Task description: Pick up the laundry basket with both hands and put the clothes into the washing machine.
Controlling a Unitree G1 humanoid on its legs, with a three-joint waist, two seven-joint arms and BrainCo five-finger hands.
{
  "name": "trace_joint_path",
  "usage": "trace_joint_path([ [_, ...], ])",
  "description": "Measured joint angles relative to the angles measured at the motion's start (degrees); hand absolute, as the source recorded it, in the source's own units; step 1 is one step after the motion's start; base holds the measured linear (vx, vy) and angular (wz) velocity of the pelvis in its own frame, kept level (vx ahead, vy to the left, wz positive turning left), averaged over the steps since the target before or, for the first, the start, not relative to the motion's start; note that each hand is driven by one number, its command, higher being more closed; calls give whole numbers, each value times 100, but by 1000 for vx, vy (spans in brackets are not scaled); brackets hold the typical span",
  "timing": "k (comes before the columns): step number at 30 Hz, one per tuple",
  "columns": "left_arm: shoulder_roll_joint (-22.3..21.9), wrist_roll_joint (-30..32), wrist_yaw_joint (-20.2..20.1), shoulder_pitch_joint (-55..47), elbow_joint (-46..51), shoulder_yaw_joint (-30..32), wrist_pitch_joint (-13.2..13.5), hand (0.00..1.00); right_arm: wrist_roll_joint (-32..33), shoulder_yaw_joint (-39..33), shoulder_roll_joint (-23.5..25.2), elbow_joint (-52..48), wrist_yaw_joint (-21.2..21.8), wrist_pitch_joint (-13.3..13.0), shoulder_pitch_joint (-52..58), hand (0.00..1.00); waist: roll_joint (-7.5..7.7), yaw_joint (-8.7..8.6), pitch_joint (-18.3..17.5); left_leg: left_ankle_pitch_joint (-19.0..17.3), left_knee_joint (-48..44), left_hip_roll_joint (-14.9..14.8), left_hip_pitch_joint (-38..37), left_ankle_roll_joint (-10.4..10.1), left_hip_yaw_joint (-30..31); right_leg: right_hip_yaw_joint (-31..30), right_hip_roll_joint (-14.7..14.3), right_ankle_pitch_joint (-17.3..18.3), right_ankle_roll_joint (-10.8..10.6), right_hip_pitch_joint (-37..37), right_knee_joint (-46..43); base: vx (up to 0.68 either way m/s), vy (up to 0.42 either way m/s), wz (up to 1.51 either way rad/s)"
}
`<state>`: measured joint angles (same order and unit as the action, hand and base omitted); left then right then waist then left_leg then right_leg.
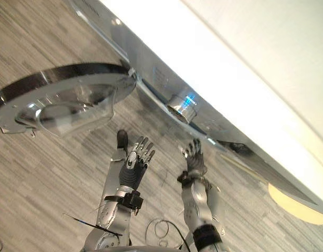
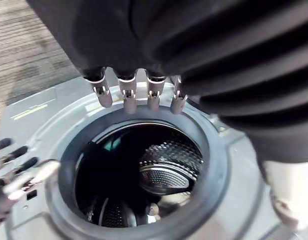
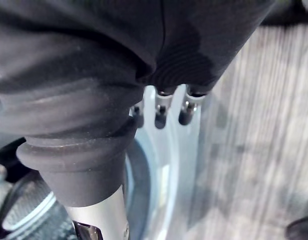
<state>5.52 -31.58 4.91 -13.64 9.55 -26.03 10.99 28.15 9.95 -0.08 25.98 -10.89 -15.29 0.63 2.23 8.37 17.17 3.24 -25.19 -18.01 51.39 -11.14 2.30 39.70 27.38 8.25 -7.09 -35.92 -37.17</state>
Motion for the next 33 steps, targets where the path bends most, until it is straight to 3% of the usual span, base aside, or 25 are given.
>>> trace_joint_path([
  [2,156,169,-151,-45,-169,322,0,0,-786,-123,-166,342,227,200,398,0,12,-7,-91,-264,-141,-1,-670,18,-105,-28,-41,-53,-96,738,242,149,-5,3],
  [6,328,516,-299,-318,-355,899,6,0,-1661,-633,-342,868,368,437,841,0,-10,-13,-231,-763,-410,-6,-1720,123,-495,-243,-138,-394,-321,1821,937,116,69,-24],
  [9,179,893,-377,-416,-932,1579,-2,0,-2267,-953,-449,1354,480,710,1047,0,-42,-78,-462,-1104,-545,-48,-2360,310,-942,-951,-352,-722,-75,2302,1450,35,122,-44],
  [11,140,1189,-345,-418,-1474,2173,-70,0,-2564,-988,-421,1613,633,850,1037,0,-19,-134,-520,-1152,-565,-113,-2894,357,-1190,-1936,-592,148,-438,2090,-452,4,3,-27],
  [13,-31,1246,-324,-575,-1765,2393,-147,0,-2679,-1060,-479,1909,720,880,940,0,-68,-102,-754,-1202,-542,-90,-3135,302,-1266,-2232,-856,302,-530,2193,-358,-37,-32,-39],
  [14,-281,1253,-251,-734,-1973,2568,-162,0,-2717,-1077,-509,2302,727,933,746,0,-172,55,-1041,-1109,-112,-80,-3300,332,-1397,-2335,-1075,485,-723,2487,203,-30,-51,-50],
  [15,-442,1252,-222,-791,-2024,2670,-161,0,-2744,-1053,-501,2400,725,970,659,0,-123,60,-1071,-930,73,-46,-3424,336,-1511,-2414,-1105,704,-809,2530,61,2,-137,-17],
  [16,-551,1250,-176,-810,-2221,2829,-174,0,-2828,-1006,-502,2492,731,985,569,0,-19,46,-1097,-592,404,153,-3532,330,-1492,-2388,-1084,1056,-468,2670,322,0,-182,16],
  [17,-626,1208,-110,-802,-2342,2888,-180,0,-2873,-979,-544,2546,731,993,509,0,64,28,-1185,-444,561,231,-3513,320,-1484,-2378,-1092,1150,-331,2692,544,-117,-244,31],
  [18,-898,1161,-8,-756,-2717,3069,-213,0,-2893,-933,-831,2723,717,1030,180,0,-256,52,-1198,110,1210,219,-3516,286,-1334,-2222,-1346,1034,-135,2681,908,-163,-164,26],
  [19,-936,1123,30,-752,-2834,3122,-220,0,-2898,-934,-919,2718,709,1036,80,0,-330,34,-1210,328,1445,218,-3551,273,-1319,-2166,-1374,1008,-90,2661,925,-190,-133,28],
  [20,-929,1055,55,-758,-2939,3169,-236,0,-2915,-938,-995,2723,706,1053,17,0,-364,20,-1196,586,1643,231,-3598,251,-1308,-2152,-1382,986,-52,2655,927,-211,-129,40],
  [21,-929,897,139,-752,-3121,3423,-259,0,-2990,-969,-1098,2716,708,1081,-50,0,-330,-10,-1222,1504,2102,350,-3620,262,-1132,-2031,-1336,864,129,2682,1100,-201,-122,40],
  [22,-933,840,159,-730,-3126,3530,-281,0,-3013,-1002,-1136,2715,713,1083,-25,0,-224,-16,-1224,1748,2213,395,-3581,170,-1023,-1911,-1301,755,216,2700,1248,-225,-116,34],
  [23,-935,729,175,-744,-3128,3710,-312,0,-3068,-1135,-1127,2713,712,1108,-90,0,-166,2,-1197,1259,1467,446,-3505,164,-1011,-1880,-1241,545,298,2766,1480,-145,-33,12],
  [24,-937,703,179,-762,-3128,3788,-327,0,-3084,-1205,-1139,2704,710,1122,-90,0,-157,1,-1213,871,1010,495,-3507,287,-1017,-1884,-1226,422,278,2811,1617,-191,-8,-6],
  [25,-940,678,178,-776,-3127,3897,-327,0,-3097,-1372,-1175,2706,693,1139,-70,0,-188,-11,-1243,215,256,540,-3625,376,-1017,-1906,-1231,202,283,2906,1901,-205,50,-9],
  [26,-943,633,179,-752,-3119,3996,-326,0,-3098,-1561,-1164,2719,682,1153,-39,0,-209,-91,-1252,-169,-205,548,-3826,307,-990,-1899,-1246,-9,263,2990,2167,-190,82,-4],
  [27,-944,623,182,-751,-3107,4027,-327,0,-3099,-1645,-1152,2720,680,1166,-19,0,-223,-141,-1266,-269,-286,556,-3950,277,-935,-1871,-1251,-109,240,3050,2293,-126,125,17],
  [29,-940,622,264,-694,-3003,4067,-353,0,-3103,-2116,-1180,2935,672,1235,128,0,-432,-323,-1453,-502,567,720,-4425,131,-499,-1635,-1298,-530,104,3088,2770,-123,207,39],
  [33,-893,693,426,-381,-2696,4390,-376,0,-3173,-2502,-974,3315,659,1445,390,0,-427,-581,-1468,-543,1623,1015,-4632,172,-55,-1129,-1146,-933,-60,3272,3140,-144,205,70],
])
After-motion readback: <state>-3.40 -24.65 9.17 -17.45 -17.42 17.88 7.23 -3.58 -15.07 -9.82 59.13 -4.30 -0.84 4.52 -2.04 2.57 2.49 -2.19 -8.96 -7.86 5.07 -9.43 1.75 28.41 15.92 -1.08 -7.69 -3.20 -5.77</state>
